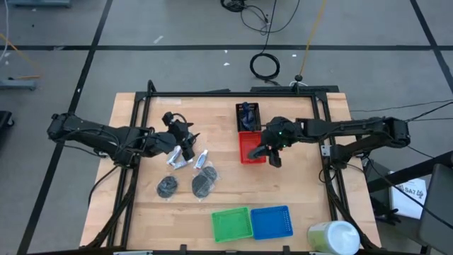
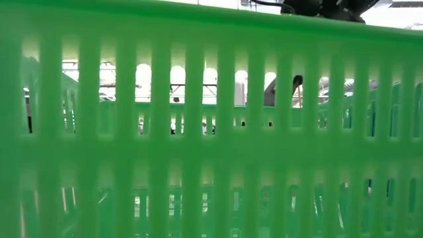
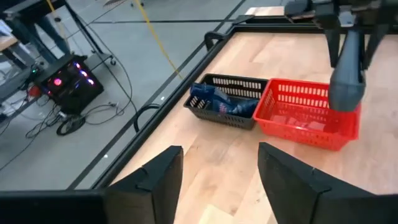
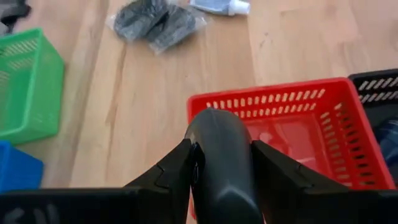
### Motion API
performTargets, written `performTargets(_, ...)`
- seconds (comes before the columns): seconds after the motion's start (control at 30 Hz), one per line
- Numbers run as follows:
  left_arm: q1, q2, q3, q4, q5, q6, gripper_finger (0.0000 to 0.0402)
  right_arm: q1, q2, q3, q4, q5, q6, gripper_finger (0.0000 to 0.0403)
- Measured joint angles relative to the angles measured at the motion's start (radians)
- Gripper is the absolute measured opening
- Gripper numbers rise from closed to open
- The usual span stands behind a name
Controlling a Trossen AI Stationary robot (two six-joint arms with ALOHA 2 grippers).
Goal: Pick & Place Travel size toiletries
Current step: Put the top gray deodorant into the red bin
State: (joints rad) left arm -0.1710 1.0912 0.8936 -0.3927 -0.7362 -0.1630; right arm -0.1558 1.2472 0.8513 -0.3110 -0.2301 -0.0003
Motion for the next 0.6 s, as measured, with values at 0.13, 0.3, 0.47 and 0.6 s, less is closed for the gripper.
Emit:
performTargets(0.13, 0.027, 0.001, 0.0, -0.013, 0.002, -0.036, 0.0185, 0.0, 0.047, 0.0, 0.022, 0.001, -0.028, 0.0128)
performTargets(0.3, 0.045, 0.001, 0.0, -0.064, 0.011, -0.093, 0.0168, -0.002, 0.094, 0.0, 0.038, 0.051, -0.042, 0.0129)
performTargets(0.47, 0.048, 0.001, 0.0, -0.11, 0.011, -0.115, 0.0154, -0.002, 0.11, 0.0, 0.056, 0.05, -0.041, 0.0154)
performTargets(0.6, 0.048, 0.001, 0.0, -0.111, 0.011, -0.116, 0.0147, -0.002, 0.105, 0.0, 0.059, 0.051, -0.039, 0.0219)
